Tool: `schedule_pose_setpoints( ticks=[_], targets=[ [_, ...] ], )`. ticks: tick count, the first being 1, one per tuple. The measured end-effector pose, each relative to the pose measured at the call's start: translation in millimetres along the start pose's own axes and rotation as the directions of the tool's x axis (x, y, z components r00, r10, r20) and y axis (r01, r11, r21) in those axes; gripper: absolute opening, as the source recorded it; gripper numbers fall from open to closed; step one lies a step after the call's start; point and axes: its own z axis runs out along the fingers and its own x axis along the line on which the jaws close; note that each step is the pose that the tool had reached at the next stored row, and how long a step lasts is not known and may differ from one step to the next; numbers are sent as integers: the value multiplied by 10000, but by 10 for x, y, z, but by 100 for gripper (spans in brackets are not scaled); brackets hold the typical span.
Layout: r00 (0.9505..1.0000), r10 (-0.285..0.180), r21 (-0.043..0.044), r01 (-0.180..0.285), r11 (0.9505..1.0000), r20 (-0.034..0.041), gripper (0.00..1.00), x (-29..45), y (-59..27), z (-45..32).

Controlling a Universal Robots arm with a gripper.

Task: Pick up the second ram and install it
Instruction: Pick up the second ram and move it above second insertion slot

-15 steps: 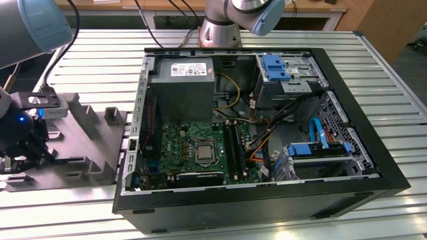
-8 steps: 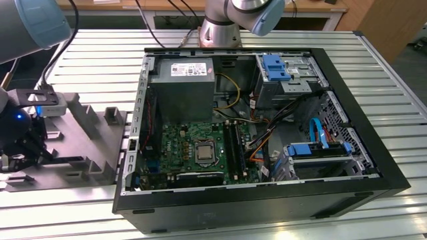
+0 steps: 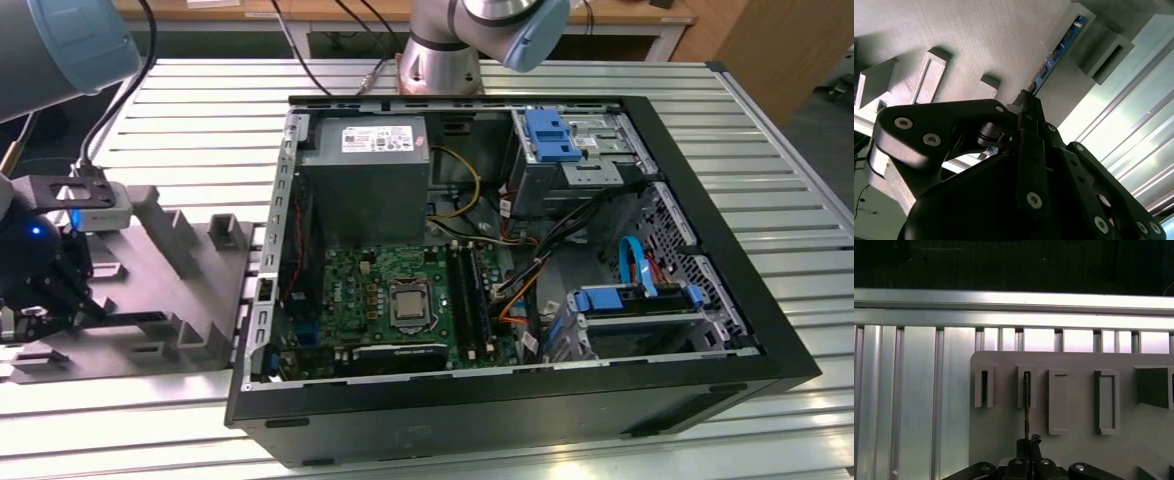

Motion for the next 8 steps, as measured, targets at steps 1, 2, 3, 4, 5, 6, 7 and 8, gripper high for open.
schedule_pose_setpoints(
  ticks=[1, 2, 3, 4, 5, 6, 7, 8],
  targets=[
    [10000, 0, 0, 0, 10000, 1, 12, 0, 0, 0],
    [10000, 0, 0, 0, 10000, 1, 12, 0, 0, 0],
    [10000, 0, 0, 0, 10000, 1, 12, 0, 0, 0],
    [10000, 0, 0, 0, 10000, 2, 12, 0, 0, 0],
    [10000, 0, 0, 0, 10000, 2, 12, 0, 0, -3],
    [10000, 0, -6, 0, 10000, -2, 12, 0, 1, -15],
    [10000, 0, -3, 0, 10000, 0, 12, 0, 1, -28],
    [10000, 0, 0, 0, 10000, 3, 12, -1, 1, -46]
  ],
)
